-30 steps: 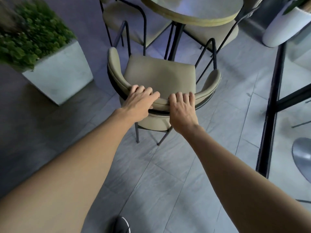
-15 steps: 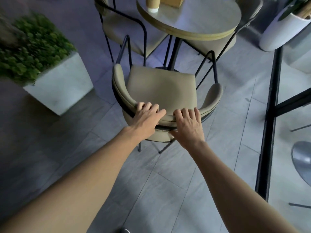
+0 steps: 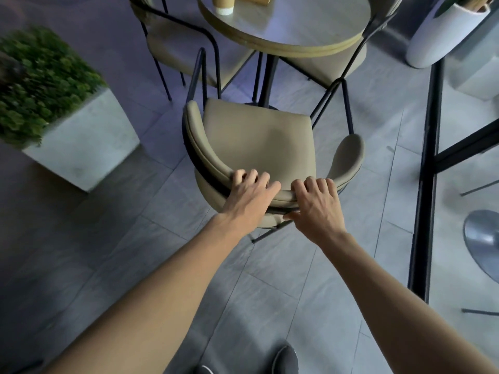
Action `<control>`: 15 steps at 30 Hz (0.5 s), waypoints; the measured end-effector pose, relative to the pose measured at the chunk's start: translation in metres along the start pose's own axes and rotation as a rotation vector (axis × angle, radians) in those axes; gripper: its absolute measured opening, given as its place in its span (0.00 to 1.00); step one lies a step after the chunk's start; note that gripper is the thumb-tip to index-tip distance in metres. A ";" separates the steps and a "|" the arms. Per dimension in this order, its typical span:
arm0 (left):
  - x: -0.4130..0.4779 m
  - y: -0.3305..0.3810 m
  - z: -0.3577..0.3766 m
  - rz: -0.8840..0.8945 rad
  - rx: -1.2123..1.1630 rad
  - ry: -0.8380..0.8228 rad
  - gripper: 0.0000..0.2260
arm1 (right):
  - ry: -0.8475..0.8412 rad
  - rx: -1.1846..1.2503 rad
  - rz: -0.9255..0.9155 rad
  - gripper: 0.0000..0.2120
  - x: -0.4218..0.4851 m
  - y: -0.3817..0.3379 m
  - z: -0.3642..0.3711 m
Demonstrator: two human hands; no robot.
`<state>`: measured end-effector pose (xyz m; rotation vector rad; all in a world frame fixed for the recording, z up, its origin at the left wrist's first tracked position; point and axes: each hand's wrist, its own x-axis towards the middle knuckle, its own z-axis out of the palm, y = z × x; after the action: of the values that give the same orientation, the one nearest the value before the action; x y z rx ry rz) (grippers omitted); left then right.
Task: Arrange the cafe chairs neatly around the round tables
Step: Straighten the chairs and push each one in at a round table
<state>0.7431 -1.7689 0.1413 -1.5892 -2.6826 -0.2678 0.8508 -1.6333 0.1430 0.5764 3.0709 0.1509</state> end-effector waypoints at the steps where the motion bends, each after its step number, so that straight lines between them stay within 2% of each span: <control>1: 0.001 0.005 0.001 -0.002 -0.005 -0.001 0.14 | -0.014 0.024 -0.017 0.30 0.000 0.008 -0.001; 5: 0.003 0.007 0.000 -0.010 -0.031 0.014 0.07 | -0.061 0.186 -0.112 0.20 0.010 0.030 -0.007; 10: -0.004 -0.013 -0.003 -0.045 -0.055 -0.016 0.10 | -0.049 0.142 -0.141 0.08 0.012 0.006 -0.009; 15: -0.014 -0.020 -0.009 -0.013 -0.051 -0.054 0.12 | -0.026 0.128 -0.154 0.07 0.004 -0.006 -0.009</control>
<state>0.7320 -1.7916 0.1458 -1.6160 -2.7492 -0.3005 0.8445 -1.6378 0.1512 0.3404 3.0996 -0.0543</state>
